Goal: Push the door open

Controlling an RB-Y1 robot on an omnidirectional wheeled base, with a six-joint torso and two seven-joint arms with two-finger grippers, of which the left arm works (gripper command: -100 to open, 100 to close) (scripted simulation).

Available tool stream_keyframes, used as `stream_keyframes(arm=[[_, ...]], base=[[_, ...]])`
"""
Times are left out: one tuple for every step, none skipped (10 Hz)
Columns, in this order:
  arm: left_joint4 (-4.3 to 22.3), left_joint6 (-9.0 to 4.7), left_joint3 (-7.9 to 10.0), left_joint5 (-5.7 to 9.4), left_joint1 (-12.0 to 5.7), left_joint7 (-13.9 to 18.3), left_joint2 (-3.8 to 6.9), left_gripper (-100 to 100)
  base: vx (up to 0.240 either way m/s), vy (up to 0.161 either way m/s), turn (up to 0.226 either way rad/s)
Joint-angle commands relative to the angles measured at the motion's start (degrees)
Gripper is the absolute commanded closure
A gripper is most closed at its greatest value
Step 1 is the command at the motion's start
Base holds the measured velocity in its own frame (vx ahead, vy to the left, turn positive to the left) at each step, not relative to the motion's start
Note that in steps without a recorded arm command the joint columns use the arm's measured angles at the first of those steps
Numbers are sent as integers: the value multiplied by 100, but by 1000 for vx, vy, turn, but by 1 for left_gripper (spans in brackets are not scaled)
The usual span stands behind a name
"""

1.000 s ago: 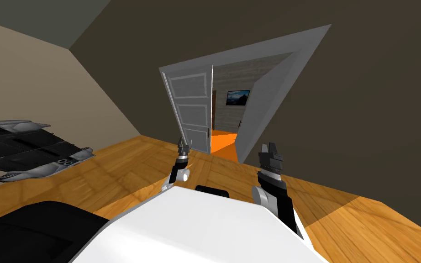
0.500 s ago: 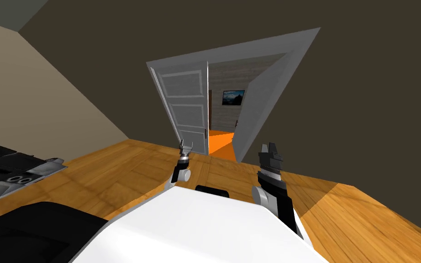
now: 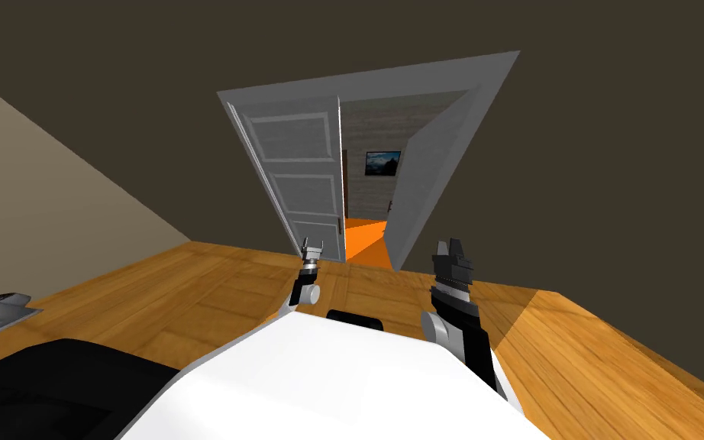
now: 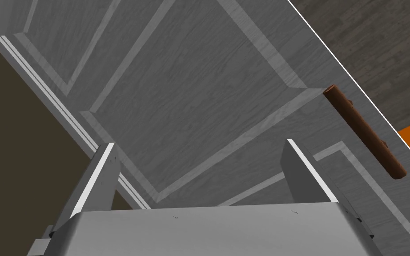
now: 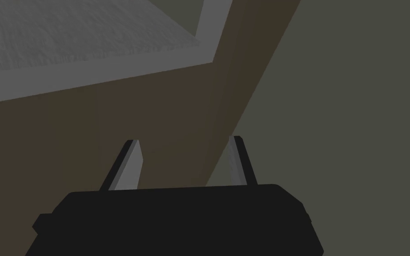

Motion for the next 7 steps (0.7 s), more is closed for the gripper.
stream_keyframes(arm=[[286, -102, -18, 112, -87, 198, -2, -100], [442, -140, -28, 182, -128, 305, -6, -100], [588, -179, -37, 251, -170, 412, -10, -100], [721, -217, -47, 321, -211, 519, -14, -100], [874, -255, -56, 389, -252, 624, -22, -100], [1015, -292, -65, 457, -292, 728, -33, -100], [1156, -329, -75, 525, -333, 831, -43, -100]], base=[[78, 64, -159], [85, 65, -162], [82, 72, -138], [77, 64, -139], [80, 55, -162], [68, 57, -156], [70, 61, -125]])
